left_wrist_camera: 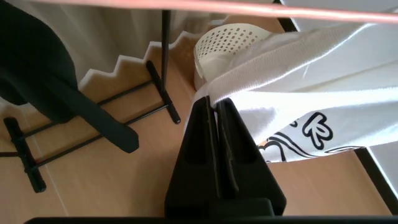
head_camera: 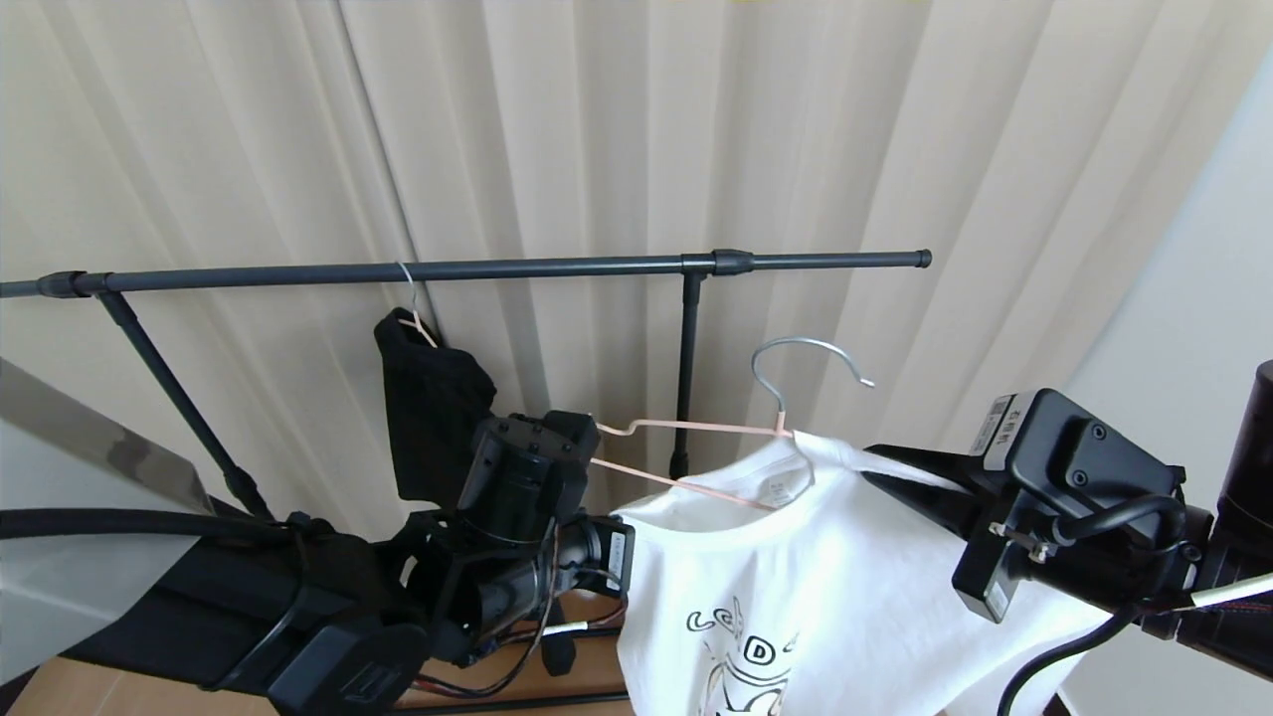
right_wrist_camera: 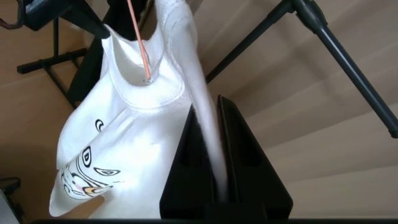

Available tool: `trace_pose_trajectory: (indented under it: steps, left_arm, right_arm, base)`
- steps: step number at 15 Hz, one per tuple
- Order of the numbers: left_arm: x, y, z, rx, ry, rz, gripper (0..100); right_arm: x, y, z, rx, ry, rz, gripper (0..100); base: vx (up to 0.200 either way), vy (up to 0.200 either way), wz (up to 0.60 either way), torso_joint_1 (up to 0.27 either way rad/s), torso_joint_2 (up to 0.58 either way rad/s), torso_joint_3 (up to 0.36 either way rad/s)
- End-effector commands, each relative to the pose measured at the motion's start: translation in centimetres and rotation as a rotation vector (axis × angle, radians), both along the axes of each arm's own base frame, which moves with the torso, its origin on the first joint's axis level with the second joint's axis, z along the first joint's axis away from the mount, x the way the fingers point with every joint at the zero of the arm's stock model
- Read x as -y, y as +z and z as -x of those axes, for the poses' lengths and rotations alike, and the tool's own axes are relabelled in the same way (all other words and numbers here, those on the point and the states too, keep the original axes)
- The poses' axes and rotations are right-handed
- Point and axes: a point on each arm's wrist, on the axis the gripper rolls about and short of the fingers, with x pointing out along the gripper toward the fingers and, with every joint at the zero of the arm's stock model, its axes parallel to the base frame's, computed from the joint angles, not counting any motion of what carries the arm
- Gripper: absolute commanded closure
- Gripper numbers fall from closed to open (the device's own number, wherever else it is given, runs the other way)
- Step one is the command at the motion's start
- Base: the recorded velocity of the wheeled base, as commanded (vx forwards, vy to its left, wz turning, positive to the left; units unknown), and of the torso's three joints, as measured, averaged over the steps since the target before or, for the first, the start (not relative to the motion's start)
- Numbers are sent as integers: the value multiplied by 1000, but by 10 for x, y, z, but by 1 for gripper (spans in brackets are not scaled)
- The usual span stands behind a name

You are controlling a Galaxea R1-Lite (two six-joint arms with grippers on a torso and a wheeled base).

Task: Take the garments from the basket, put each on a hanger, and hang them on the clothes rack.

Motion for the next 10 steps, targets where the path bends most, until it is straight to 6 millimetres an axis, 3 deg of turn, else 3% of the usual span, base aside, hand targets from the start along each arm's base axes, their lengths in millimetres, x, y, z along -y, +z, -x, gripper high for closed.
trace_pose_trajectory:
  steps: [1, 10]
  left_arm:
    - [-8, 10, 3, 20, 15, 16, 100]
    - [-22, 12, -5, 37, 94, 1, 100]
  right_arm:
    - [-1, -3, -3, -13, -4, 8, 100]
    - [2, -4, -2, -12, -13, 9, 100]
  base:
    - [0, 0, 0, 0, 0, 0]
    - [0, 0, 0, 0, 0, 0]
